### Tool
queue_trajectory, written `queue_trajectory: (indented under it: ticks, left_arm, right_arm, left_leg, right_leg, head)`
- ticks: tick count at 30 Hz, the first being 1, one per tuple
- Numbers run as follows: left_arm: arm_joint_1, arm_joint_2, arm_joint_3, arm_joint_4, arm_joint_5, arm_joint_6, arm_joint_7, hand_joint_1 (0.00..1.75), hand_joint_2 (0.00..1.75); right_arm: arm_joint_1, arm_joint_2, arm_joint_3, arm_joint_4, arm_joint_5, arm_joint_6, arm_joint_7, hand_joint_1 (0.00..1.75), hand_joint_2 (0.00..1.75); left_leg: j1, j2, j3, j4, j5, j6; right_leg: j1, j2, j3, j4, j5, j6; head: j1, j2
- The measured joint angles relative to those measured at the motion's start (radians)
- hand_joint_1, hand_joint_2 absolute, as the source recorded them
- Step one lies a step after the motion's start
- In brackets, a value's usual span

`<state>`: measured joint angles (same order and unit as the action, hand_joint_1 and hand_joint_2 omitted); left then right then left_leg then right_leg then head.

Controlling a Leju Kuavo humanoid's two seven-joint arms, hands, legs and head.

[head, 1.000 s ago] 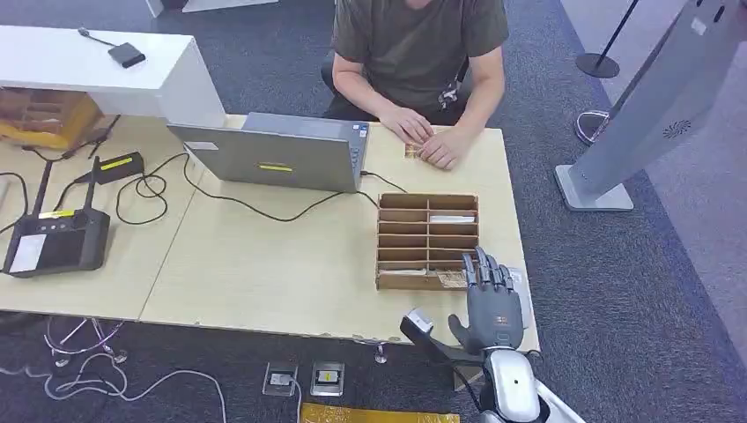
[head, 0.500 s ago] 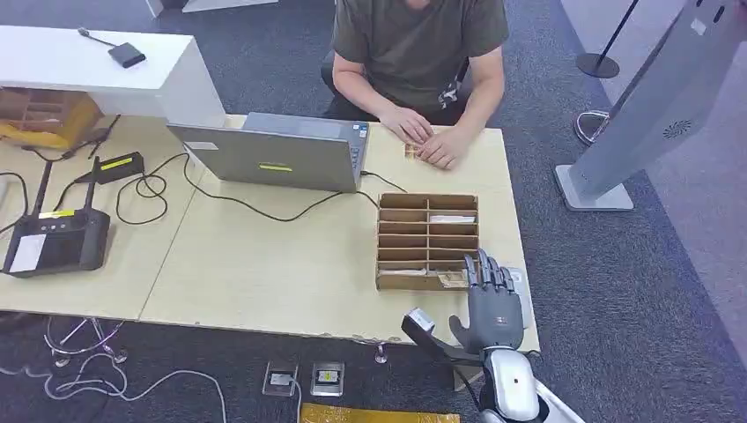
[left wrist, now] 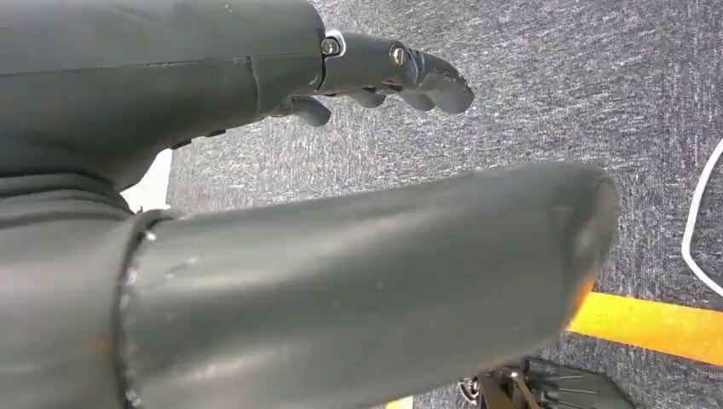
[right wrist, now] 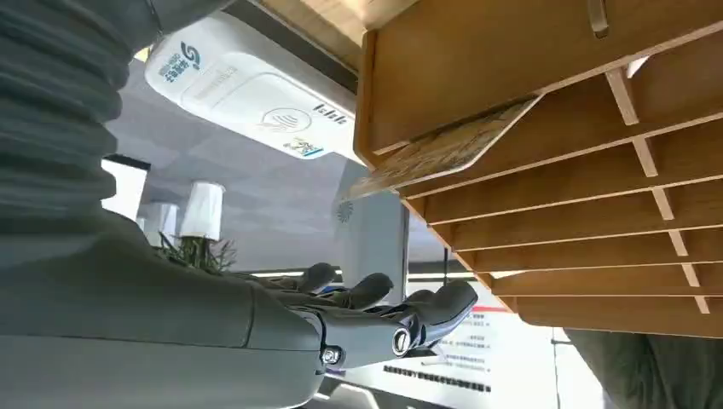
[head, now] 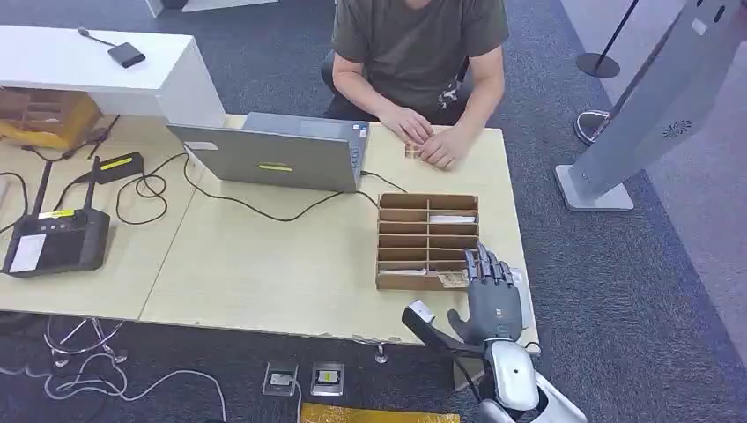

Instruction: Pass the card to the sensor for recognition and then transmit it.

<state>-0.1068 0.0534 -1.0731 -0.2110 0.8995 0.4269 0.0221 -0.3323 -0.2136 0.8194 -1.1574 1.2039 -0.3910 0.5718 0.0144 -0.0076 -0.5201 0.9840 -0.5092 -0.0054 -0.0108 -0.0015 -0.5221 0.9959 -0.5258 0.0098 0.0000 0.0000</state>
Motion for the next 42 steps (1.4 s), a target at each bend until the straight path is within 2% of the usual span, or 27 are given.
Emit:
queue_trajectory:
  ticks: [23, 42]
  left_arm:
    - [-0.006, -0.003, -0.019, -0.003, -0.006, 0.001, 0.004, 0.00, 0.00]
    - [-0.009, -0.003, -0.019, -0.003, -0.008, 0.002, 0.005, 0.00, 0.00]
  right_arm:
    - [-0.014, 0.022, 0.001, 0.043, -0.031, -0.032, -0.038, 0.00, 1.75]
    - [-0.044, 0.037, 0.019, 0.077, -0.052, -0.050, -0.045, 0.00, 1.75]
  left_leg:
    - [0.000, 0.000, 0.000, 0.000, 0.000, 0.000]
    - [0.000, 0.000, 0.000, 0.000, 0.000, 0.000]
  right_leg:
    - [0.000, 0.000, 0.000, 0.000, 0.000, 0.000]
    - [0.000, 0.000, 0.000, 0.000, 0.000, 0.000]
  head:
    - [0.000, 0.000]
    - [0.000, 0.000]
